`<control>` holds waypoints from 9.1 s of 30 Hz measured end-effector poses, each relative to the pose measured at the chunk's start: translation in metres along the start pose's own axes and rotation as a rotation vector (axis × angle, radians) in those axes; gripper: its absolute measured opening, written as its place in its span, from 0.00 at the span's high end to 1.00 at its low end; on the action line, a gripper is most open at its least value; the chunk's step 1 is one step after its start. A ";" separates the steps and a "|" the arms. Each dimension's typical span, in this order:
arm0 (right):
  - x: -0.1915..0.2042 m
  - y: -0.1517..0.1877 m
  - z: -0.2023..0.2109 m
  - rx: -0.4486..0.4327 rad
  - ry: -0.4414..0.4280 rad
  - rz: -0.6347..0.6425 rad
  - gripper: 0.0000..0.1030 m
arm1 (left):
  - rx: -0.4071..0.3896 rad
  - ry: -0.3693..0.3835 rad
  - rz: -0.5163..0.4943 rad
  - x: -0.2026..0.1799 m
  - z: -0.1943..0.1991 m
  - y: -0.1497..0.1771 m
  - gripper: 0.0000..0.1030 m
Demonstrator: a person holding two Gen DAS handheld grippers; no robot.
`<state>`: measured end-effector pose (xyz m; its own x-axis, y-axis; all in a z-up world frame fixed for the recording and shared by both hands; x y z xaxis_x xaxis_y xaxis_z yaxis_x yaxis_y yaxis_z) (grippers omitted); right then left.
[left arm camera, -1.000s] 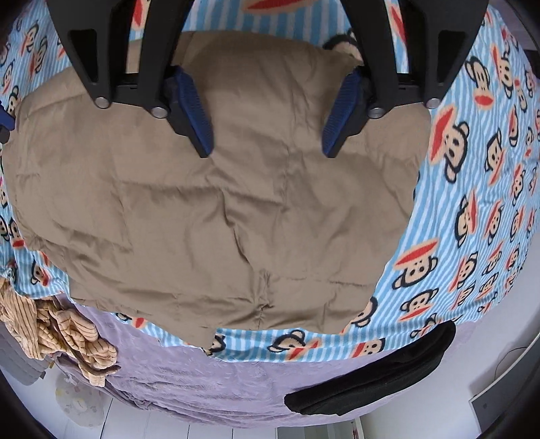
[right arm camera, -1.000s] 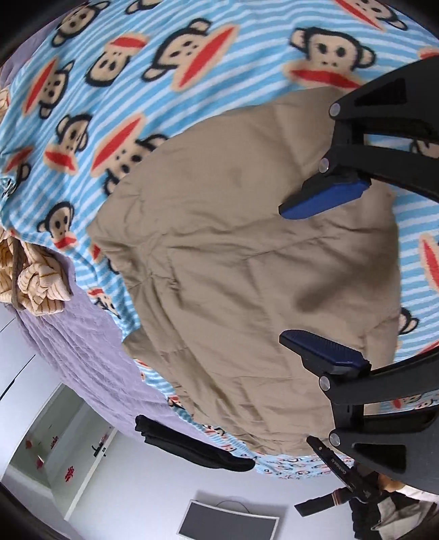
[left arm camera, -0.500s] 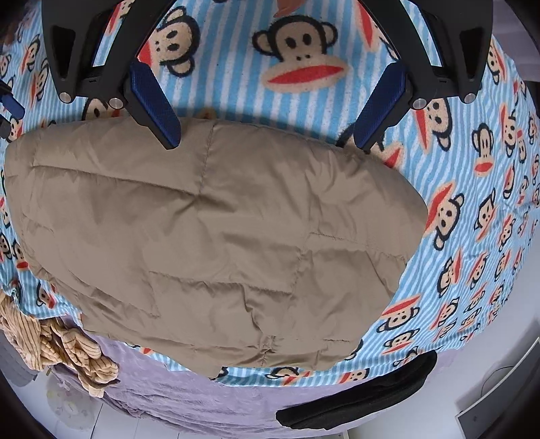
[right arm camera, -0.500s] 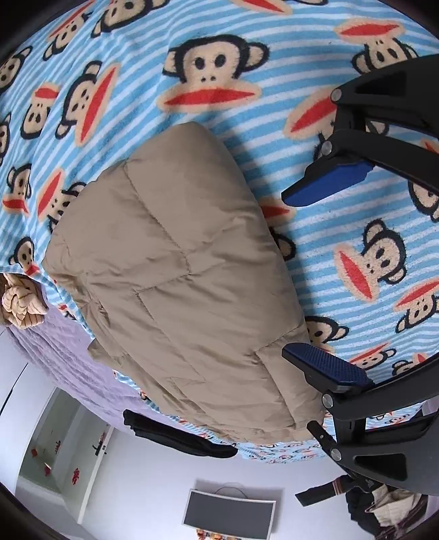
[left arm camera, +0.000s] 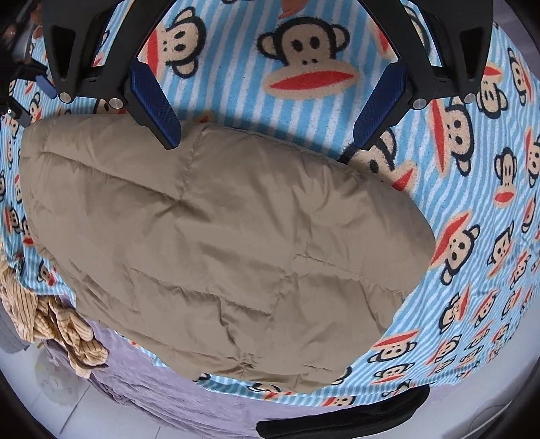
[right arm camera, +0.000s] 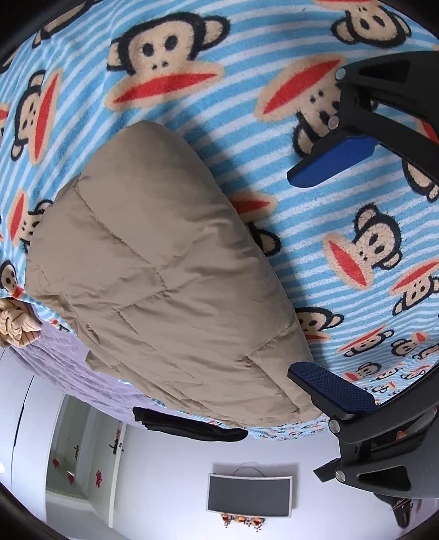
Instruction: Fold large clothes
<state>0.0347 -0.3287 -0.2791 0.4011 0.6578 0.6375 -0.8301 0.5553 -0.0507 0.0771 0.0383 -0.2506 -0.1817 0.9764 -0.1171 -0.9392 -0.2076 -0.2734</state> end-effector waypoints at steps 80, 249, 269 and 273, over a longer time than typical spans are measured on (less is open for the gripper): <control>0.011 0.124 0.055 0.306 0.017 0.026 0.55 | 0.074 -0.093 0.106 0.160 0.071 0.158 0.52; -0.106 0.126 0.126 -0.137 0.149 -0.157 0.80 | -0.102 0.090 -0.733 -0.336 0.007 0.059 0.10; -0.070 0.094 0.169 -0.062 0.143 0.116 0.74 | -0.080 0.022 -0.712 -0.323 0.010 0.057 0.08; -0.088 0.115 0.124 0.097 0.185 0.112 0.74 | -0.055 0.025 -0.677 -0.309 0.034 0.060 0.08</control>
<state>-0.1437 -0.3859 -0.2457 0.3607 0.7998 0.4797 -0.9034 0.4275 -0.0335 0.0668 -0.2741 -0.1984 0.4491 0.8903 0.0749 -0.8271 0.4460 -0.3420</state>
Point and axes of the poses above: each gripper's, at about its wrist camera, not at the fingertips, and z roughly against the way its jaws point, x to its left, y to its underside, the point moved 10 cm from there along -z, roughly the way its jaws point, and after that the axes turned 1 degree about -z, right-handed, at the moved point
